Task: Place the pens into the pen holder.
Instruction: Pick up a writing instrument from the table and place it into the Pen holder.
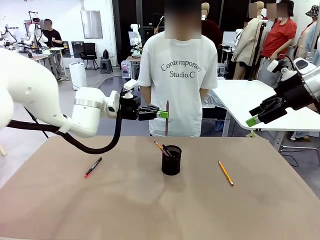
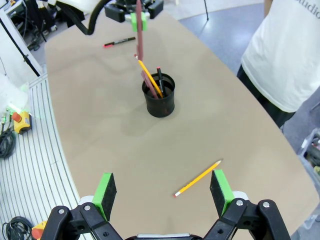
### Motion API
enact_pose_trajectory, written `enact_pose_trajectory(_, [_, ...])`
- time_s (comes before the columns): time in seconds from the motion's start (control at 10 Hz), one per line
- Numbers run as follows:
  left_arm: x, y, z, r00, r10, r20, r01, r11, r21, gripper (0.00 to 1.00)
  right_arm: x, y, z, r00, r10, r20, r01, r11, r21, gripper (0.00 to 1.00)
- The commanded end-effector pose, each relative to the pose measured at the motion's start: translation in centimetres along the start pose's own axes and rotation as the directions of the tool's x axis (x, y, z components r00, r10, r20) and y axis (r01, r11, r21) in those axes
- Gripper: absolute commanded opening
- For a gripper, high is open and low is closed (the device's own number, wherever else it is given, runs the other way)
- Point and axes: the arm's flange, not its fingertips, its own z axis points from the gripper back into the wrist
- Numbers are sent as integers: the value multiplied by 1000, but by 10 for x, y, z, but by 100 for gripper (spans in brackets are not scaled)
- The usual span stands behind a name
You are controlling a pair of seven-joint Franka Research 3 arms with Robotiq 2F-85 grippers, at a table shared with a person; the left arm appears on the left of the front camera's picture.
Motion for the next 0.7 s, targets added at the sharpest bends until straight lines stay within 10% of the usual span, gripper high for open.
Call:
enact_pose_trajectory(0.0, [-9,31,-4,999,-45,16,45,998,-36,0,0,1,-1,1000,0,31,0,1000,9,100])
enact_pose_trajectory(0.6, [-52,56,-10,999,-39,-9,39,997,-72,0,0,1,-1,1000,0,31,0,1000,9,100])
